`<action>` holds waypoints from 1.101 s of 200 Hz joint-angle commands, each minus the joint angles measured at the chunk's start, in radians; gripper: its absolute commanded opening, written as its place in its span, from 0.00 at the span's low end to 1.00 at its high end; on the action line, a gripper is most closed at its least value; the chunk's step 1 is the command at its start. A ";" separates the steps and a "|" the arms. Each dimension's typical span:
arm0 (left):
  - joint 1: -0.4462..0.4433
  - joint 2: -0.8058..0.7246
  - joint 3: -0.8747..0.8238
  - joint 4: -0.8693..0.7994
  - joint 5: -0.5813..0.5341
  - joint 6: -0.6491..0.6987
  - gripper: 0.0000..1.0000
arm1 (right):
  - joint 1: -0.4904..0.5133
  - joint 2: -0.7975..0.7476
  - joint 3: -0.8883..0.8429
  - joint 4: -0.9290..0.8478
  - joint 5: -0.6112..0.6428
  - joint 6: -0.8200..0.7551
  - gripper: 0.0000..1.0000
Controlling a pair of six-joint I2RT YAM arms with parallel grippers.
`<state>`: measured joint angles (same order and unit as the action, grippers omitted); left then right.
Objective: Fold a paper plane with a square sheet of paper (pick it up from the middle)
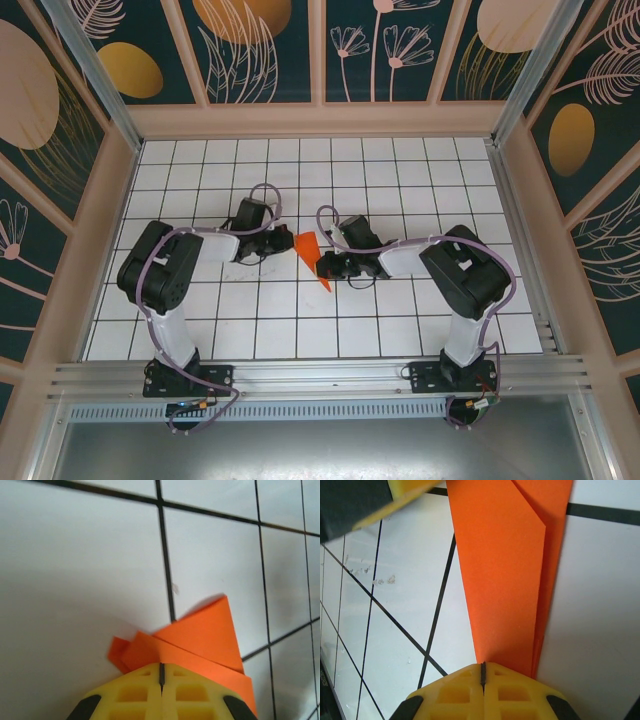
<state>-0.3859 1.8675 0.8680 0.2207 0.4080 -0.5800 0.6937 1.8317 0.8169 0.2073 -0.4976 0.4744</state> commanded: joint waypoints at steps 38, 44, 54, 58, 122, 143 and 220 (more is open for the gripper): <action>0.042 -0.142 -0.058 0.079 -0.045 0.043 0.00 | 0.018 0.045 -0.056 -0.109 0.053 0.009 0.00; 0.041 -0.182 -0.089 0.117 -0.031 0.033 0.00 | 0.018 0.043 -0.056 -0.103 0.049 0.013 0.00; 0.037 -0.228 -0.133 0.166 -0.012 0.015 0.00 | 0.020 0.041 -0.055 -0.086 0.036 0.020 0.00; 0.034 -0.242 -0.147 0.178 -0.003 0.011 0.00 | 0.021 0.041 -0.054 -0.079 0.034 0.026 0.00; -0.092 -0.214 -0.195 0.252 0.007 -0.048 0.00 | 0.033 0.044 -0.006 -0.036 0.030 0.052 0.00; -0.106 -0.165 -0.180 0.275 0.010 -0.067 0.00 | 0.033 0.032 -0.004 -0.028 0.026 0.049 0.00; -0.119 -0.047 -0.146 0.200 -0.028 -0.039 0.00 | 0.036 -0.009 0.036 -0.022 0.030 0.022 0.00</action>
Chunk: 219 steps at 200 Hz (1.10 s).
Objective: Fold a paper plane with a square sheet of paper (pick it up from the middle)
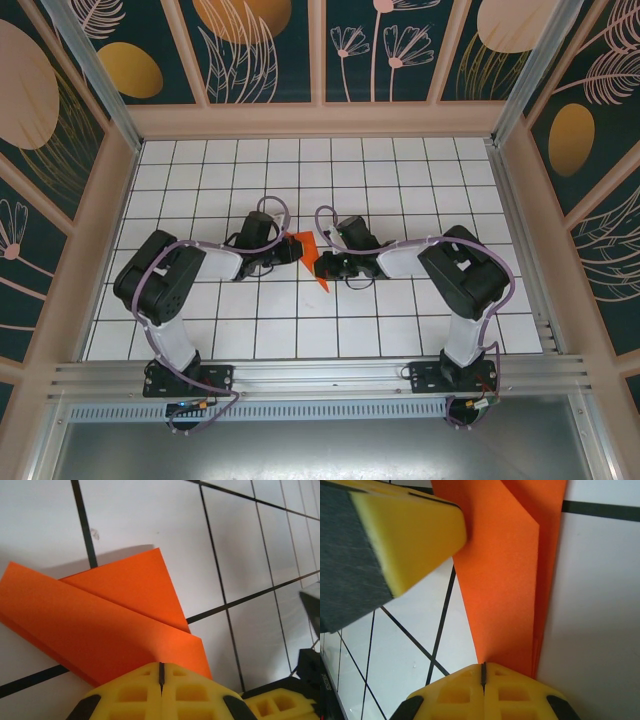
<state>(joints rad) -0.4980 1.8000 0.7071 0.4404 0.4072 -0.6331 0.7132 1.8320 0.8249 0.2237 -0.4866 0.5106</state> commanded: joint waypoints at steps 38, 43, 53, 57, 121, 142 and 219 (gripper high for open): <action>-0.007 0.040 0.024 -0.040 -0.040 0.021 0.00 | 0.020 0.019 0.059 -0.048 0.053 -0.021 0.00; -0.006 0.042 0.023 -0.044 -0.043 0.022 0.00 | 0.018 0.026 0.063 -0.048 0.057 -0.020 0.00; -0.006 0.045 0.025 -0.053 -0.049 0.024 0.00 | 0.018 0.034 0.070 -0.045 0.067 -0.017 0.00; -0.006 0.046 0.026 -0.057 -0.052 0.025 0.00 | 0.019 0.040 0.073 -0.044 0.069 -0.015 0.00; -0.006 0.074 0.049 -0.144 -0.128 0.013 0.00 | 0.029 0.050 0.074 -0.063 0.055 -0.029 0.00; -0.007 0.090 0.057 -0.169 -0.159 -0.008 0.00 | 0.046 0.022 0.035 -0.089 0.053 -0.047 0.00; -0.007 0.098 0.077 -0.200 -0.205 -0.037 0.00 | 0.095 -0.145 -0.167 -0.126 0.049 -0.037 0.00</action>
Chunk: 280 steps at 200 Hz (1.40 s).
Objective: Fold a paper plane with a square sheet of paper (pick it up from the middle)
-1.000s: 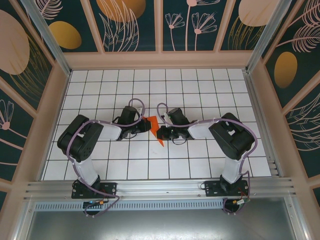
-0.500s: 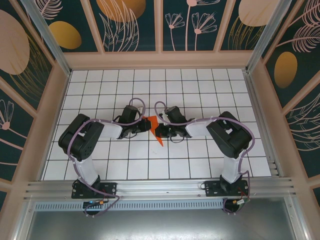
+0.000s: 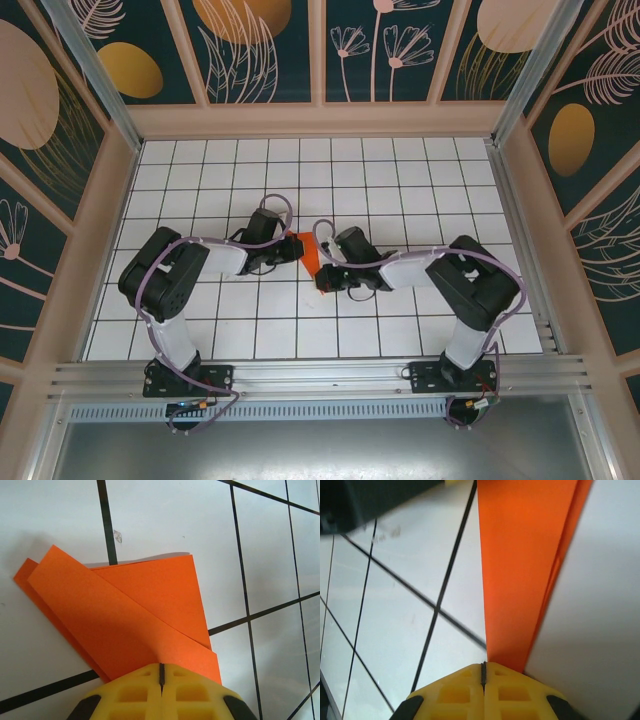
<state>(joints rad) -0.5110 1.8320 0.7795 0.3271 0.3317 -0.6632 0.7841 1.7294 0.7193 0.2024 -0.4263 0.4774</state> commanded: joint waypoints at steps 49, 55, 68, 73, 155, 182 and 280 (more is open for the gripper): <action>0.006 0.021 0.054 -0.100 -0.053 0.013 0.00 | 0.002 -0.175 -0.044 -0.129 0.088 -0.003 0.04; 0.006 0.010 0.063 -0.106 -0.045 0.019 0.02 | -0.004 -0.199 -0.037 -0.130 0.105 -0.006 0.09; 0.007 -0.018 0.089 -0.145 -0.053 0.031 0.09 | -0.022 -0.247 -0.023 -0.142 0.153 -0.008 0.22; 0.007 -0.030 0.098 -0.162 -0.059 0.035 0.13 | -0.032 -0.264 -0.020 -0.146 0.179 -0.008 0.27; -0.009 -0.213 0.124 -0.400 -0.226 -0.080 0.74 | -0.310 -0.327 -0.047 -0.118 0.199 -0.082 0.66; -0.062 -0.203 0.152 -0.476 -0.324 -0.148 0.80 | -0.349 -0.336 -0.109 -0.074 0.193 -0.064 0.79; -0.199 -0.019 0.297 -0.585 -0.455 -0.256 0.82 | -0.426 -0.352 -0.162 -0.039 0.122 -0.043 0.99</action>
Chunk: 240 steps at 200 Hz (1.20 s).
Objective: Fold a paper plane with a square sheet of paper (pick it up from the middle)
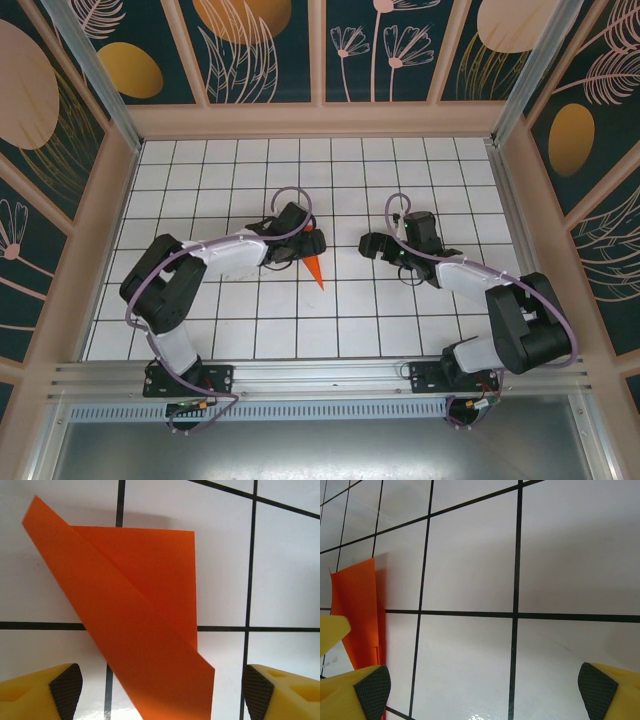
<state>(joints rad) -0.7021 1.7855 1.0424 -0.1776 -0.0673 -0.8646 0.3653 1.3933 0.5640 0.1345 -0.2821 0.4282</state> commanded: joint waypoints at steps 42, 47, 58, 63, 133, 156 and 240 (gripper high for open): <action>-0.010 -0.043 -0.033 -0.047 -0.079 -0.168 0.66 | -0.009 -0.010 -0.009 0.050 -0.098 0.006 0.99; -0.011 -0.056 -0.045 -0.027 -0.076 -0.184 0.64 | -0.009 -0.007 -0.008 0.051 -0.109 0.006 0.99; -0.016 -0.066 -0.064 0.002 -0.077 -0.216 0.63 | -0.009 0.000 -0.005 0.052 -0.121 0.007 0.99; -0.018 -0.066 -0.064 0.007 -0.081 -0.226 0.63 | -0.009 0.004 -0.003 0.051 -0.124 0.007 0.99; -0.038 -0.107 -0.132 0.034 -0.137 -0.328 0.45 | -0.008 0.031 0.007 0.044 -0.137 0.007 0.98; -0.040 -0.107 -0.138 0.042 -0.144 -0.343 0.35 | -0.008 0.041 0.011 0.042 -0.132 0.007 0.98; -0.040 -0.143 -0.193 0.165 -0.210 -0.417 0.00 | -0.008 -0.004 -0.019 0.100 -0.150 0.009 0.96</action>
<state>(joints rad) -0.7372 1.6733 0.8543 -0.0586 -0.2298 -1.2621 0.3622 1.4292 0.5625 0.1848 -0.4187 0.4286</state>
